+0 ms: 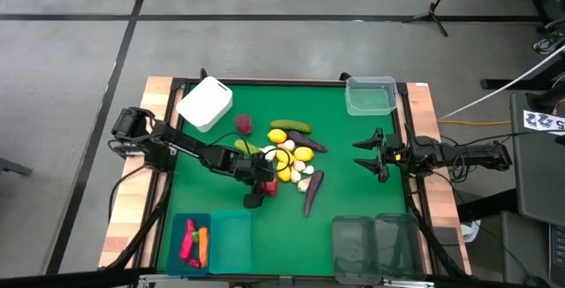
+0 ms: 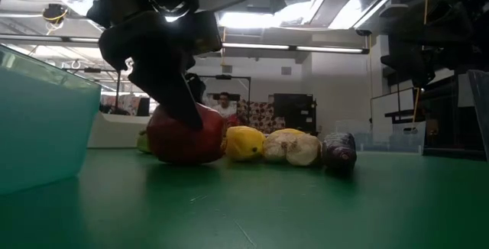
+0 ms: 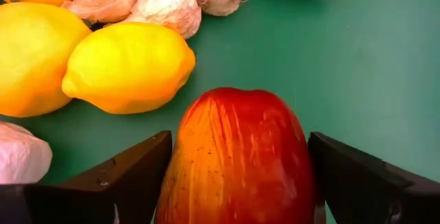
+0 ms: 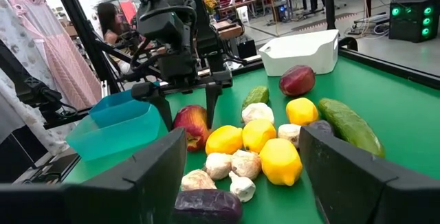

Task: Sort produce into baskets
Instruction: Put the apple into the transparent blue bin

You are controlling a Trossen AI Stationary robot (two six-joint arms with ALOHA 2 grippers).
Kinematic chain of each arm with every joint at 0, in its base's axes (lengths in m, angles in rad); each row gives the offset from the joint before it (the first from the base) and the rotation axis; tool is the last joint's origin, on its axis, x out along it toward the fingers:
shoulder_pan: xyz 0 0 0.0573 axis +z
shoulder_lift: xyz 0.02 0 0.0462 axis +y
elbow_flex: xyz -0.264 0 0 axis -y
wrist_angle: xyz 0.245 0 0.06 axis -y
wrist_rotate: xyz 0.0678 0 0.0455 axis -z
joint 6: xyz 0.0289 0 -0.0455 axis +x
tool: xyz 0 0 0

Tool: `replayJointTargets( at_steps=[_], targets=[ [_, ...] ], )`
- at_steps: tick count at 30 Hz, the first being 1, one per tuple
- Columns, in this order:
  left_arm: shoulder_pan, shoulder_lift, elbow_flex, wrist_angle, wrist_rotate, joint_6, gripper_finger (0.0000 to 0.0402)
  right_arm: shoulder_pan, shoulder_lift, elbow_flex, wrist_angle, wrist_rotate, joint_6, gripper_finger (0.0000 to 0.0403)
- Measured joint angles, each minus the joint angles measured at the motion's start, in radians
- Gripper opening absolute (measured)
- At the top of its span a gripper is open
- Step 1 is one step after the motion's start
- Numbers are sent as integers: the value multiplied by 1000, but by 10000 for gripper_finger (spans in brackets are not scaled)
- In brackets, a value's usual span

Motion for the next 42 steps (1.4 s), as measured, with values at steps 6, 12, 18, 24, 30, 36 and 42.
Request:
replayJointTargets(
  at_steps=[6,12,18,24,30,36,42],
  targets=[
    [4,1,-1,-6,11,-8,313,0,0,0,0,0,0,280],
    [5,-1,-2,-7,9,-42,311,0,0,0,0,0,0,280],
    [4,-32,-5,-31,-8,-45,309,0,0,0,0,0,3,280],
    [4,-74,36,-36,-24,-25,309,0,0,0,0,0,6,280],
    [-18,-108,106,-101,-22,-37,309,0,5,0,0,0,7,280],
    [-100,-139,190,-227,23,-160,309,0,29,0,0,-2,8,280],
    [-218,-145,283,-380,55,-327,309,0,54,0,2,-1,10,280]
  ],
)
